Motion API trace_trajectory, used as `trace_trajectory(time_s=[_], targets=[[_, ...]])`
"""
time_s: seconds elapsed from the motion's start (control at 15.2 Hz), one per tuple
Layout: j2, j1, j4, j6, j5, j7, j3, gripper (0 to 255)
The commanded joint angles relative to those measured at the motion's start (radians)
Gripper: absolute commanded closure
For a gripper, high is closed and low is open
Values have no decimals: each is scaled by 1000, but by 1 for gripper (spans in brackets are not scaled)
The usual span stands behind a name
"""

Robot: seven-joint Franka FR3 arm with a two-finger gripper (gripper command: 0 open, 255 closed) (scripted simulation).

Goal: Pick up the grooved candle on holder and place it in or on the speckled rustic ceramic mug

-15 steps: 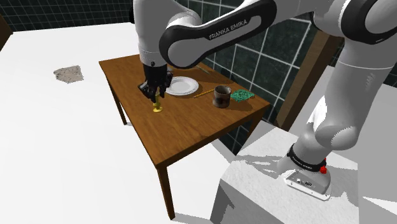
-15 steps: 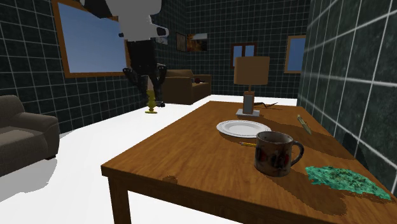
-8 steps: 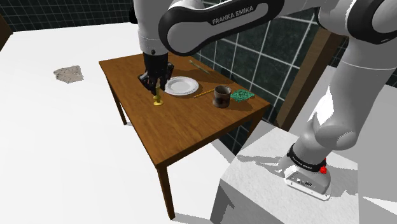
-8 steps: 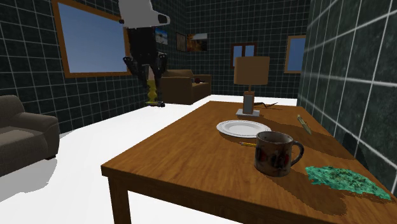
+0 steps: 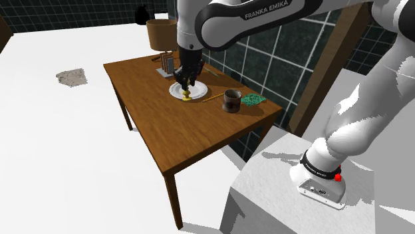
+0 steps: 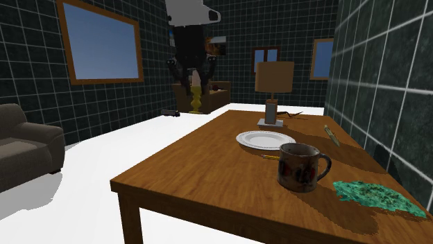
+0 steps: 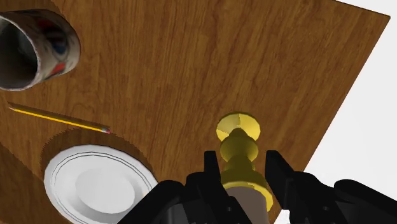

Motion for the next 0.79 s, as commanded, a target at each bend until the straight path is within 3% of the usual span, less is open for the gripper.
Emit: trace_trajectory(time_s=[0.0, 0.73], targets=[[-50, -16, -47, 7, 26, -57, -28, 255], [-248, -93, -247, 32, 86, -355, -219, 255]])
